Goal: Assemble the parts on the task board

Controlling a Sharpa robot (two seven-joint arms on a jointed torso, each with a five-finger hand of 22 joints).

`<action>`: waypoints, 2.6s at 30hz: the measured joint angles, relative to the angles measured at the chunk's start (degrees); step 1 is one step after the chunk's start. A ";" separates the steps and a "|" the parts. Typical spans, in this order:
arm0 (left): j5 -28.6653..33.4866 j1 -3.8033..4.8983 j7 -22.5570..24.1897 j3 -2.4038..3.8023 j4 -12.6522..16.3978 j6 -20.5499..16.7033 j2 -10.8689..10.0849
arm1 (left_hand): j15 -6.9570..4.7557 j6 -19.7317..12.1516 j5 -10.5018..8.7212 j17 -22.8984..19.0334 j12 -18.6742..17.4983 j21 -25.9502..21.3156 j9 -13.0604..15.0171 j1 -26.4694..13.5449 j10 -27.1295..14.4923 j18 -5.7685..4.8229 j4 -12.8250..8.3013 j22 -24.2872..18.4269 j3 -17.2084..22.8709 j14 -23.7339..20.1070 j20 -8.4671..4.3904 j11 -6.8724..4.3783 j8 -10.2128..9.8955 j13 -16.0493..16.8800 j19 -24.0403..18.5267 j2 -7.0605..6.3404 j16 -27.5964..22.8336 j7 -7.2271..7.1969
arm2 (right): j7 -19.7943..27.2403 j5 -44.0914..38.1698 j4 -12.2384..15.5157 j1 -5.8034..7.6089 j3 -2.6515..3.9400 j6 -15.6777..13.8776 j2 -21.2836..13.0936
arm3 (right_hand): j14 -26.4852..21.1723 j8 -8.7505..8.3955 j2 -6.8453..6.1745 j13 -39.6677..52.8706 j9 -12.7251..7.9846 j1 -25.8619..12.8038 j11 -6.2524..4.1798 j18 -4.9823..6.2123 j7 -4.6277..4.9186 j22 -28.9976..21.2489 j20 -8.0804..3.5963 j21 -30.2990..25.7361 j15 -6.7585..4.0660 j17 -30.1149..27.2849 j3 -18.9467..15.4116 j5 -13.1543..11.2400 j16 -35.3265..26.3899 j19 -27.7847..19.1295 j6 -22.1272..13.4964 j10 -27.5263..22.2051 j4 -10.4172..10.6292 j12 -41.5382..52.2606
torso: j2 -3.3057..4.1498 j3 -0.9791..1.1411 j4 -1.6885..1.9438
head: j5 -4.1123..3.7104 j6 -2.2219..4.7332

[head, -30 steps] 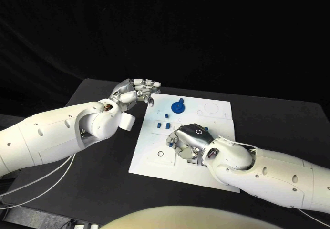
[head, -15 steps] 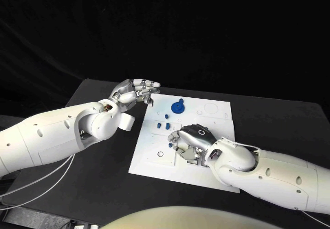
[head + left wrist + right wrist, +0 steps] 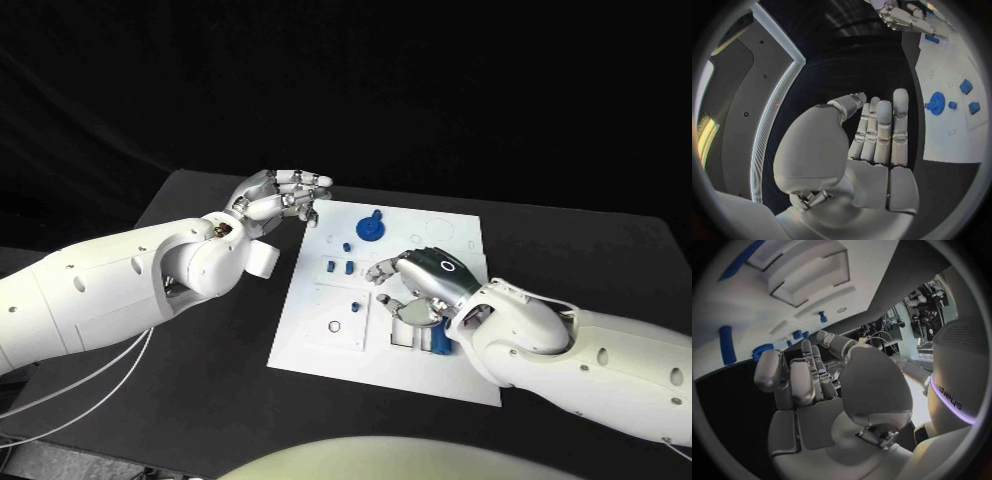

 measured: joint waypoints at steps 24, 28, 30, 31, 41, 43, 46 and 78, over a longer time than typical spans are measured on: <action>-0.03 0.00 -0.07 -0.07 -0.02 0.03 -0.15 | 0.00 0.00 0.00 0.01 0.00 0.00 -0.01 0.00 0.00 0.00 0.00 0.01 0.00 0.00 0.00 0.00 0.00 -0.02 0.00 0.00 0.00 0.00 | 0.04 5.72 -2.68 7.07 0.59 16.67 -7.30 | 0.00 -0.73 -1.99 -1.10 0.36 -1.40 -0.63 -0.01 -1.56 -1.69 -0.73 -2.60 -0.44 -1.54 -10.51 4.77 -0.09 -0.32 -2.57 -3.58 3.29 2.52 | 0.13 0.07 0.05 | -3.41 1.72; -0.04 -0.01 -0.07 -0.07 -0.03 0.03 -0.17 | 0.00 0.00 0.00 0.01 0.00 0.00 -0.01 0.00 0.00 0.00 0.00 0.01 0.00 0.00 0.00 0.00 0.00 -0.02 0.00 0.00 0.00 0.00 | 0.05 5.71 -3.17 7.01 0.52 17.74 -6.87 | 0.00 -0.44 -0.78 -1.10 0.51 -0.19 -1.11 -0.01 -1.24 -1.10 -0.90 -2.29 -0.44 -1.63 -10.64 4.77 -0.09 0.31 -1.86 -3.08 3.41 3.59 | 0.13 0.04 0.09 | -3.45 1.64; -0.04 -0.01 -0.07 -0.07 -0.03 0.03 -0.19 | 0.00 0.00 0.00 0.01 0.00 0.00 -0.01 0.00 0.00 0.00 0.00 0.01 0.00 0.00 0.00 0.00 0.00 -0.02 0.00 0.00 0.00 0.00 | 0.02 5.70 -3.41 6.97 0.51 17.86 -6.67 | 0.17 -0.07 0.20 -1.10 0.60 0.79 -0.93 0.00 -1.29 -0.44 -0.76 -1.55 -0.61 -1.32 -10.13 3.52 -0.09 0.96 -0.95 -2.21 3.56 4.29 | 0.14 0.04 0.12 | -3.45 1.60; -0.04 -0.01 -0.07 -0.07 -0.02 0.03 -0.20 | 0.00 0.00 0.00 0.01 0.00 0.00 -0.01 0.00 0.00 0.00 0.00 0.01 0.00 0.00 0.00 0.00 0.00 -0.02 0.00 0.00 0.00 0.00 | -0.02 5.69 -3.53 6.94 0.50 17.87 -6.58 | 0.21 0.00 0.66 -1.17 0.61 1.25 -0.83 0.00 -1.24 -0.10 -0.81 -1.23 -0.65 -0.91 -9.40 2.21 0.08 1.30 -0.47 -1.75 3.61 4.65 | 0.15 0.02 0.12 | -3.45 1.59; -0.05 -0.01 -0.09 -0.08 0.01 0.03 -0.34 | 0.00 0.00 0.00 -0.04 0.00 0.00 0.06 0.00 -0.21 0.00 -0.16 -0.04 0.16 0.00 0.00 -0.21 0.28 0.04 0.00 0.00 -0.27 0.00 | -0.24 5.70 -4.10 6.46 0.45 17.70 -5.66 | 0.62 0.89 1.17 -1.35 0.88 1.75 -1.55 -0.01 -1.72 1.86 -1.23 0.74 -1.06 1.13 -7.10 0.18 1.47 2.67 1.92 1.06 4.52 6.17 | 0.16 0.00 0.10 | -3.28 1.43; -0.05 -0.01 -0.09 -0.08 0.02 0.03 -0.35 | 0.00 0.00 0.00 -0.04 0.00 0.00 0.06 0.00 -0.21 0.00 -0.16 -0.04 0.16 0.00 0.00 -0.21 0.28 0.04 0.00 0.00 -0.27 0.00 | -0.28 5.71 -4.24 6.40 0.45 17.63 -5.59 | 0.62 0.89 1.45 -1.38 0.91 2.03 -1.70 -0.01 -1.81 2.09 -1.23 0.74 -1.06 1.34 -7.00 0.05 1.47 2.67 2.01 1.36 4.56 6.18 | 0.16 0.00 0.09 | -3.26 1.37; -0.06 -0.01 -0.10 -0.08 0.02 0.03 -0.36 | 0.00 0.00 0.00 -0.04 0.00 0.00 0.06 0.00 -0.21 0.00 -0.16 -0.04 0.16 0.00 0.00 -0.21 0.28 0.04 0.00 0.00 -0.27 0.00 | -0.37 5.70 -4.46 6.33 0.47 17.54 -5.50 | 0.42 1.55 1.76 -1.38 1.13 2.35 -1.81 0.00 -1.95 2.56 -1.42 1.40 -1.26 1.69 -6.38 -0.90 1.83 3.26 3.16 2.31 4.57 6.62 | 0.15 0.01 0.08 | -3.25 1.30; -0.07 -0.05 -0.26 -0.14 -0.44 0.05 0.05 | 0.00 0.01 0.00 -0.03 0.00 0.00 0.09 0.00 -0.20 0.00 -0.15 -0.04 0.15 0.00 0.00 -0.21 0.28 0.07 0.00 0.00 -0.27 -0.01 | -2.78 3.77 1.21 6.52 0.81 9.38 -7.74 | 0.72 4.44 3.87 -0.31 2.21 4.77 -2.37 -0.91 -3.05 3.79 -2.45 4.73 -2.39 3.46 -3.65 -4.29 2.91 5.12 6.69 4.74 3.86 7.98 | -0.04 0.03 -0.02 | -3.29 1.18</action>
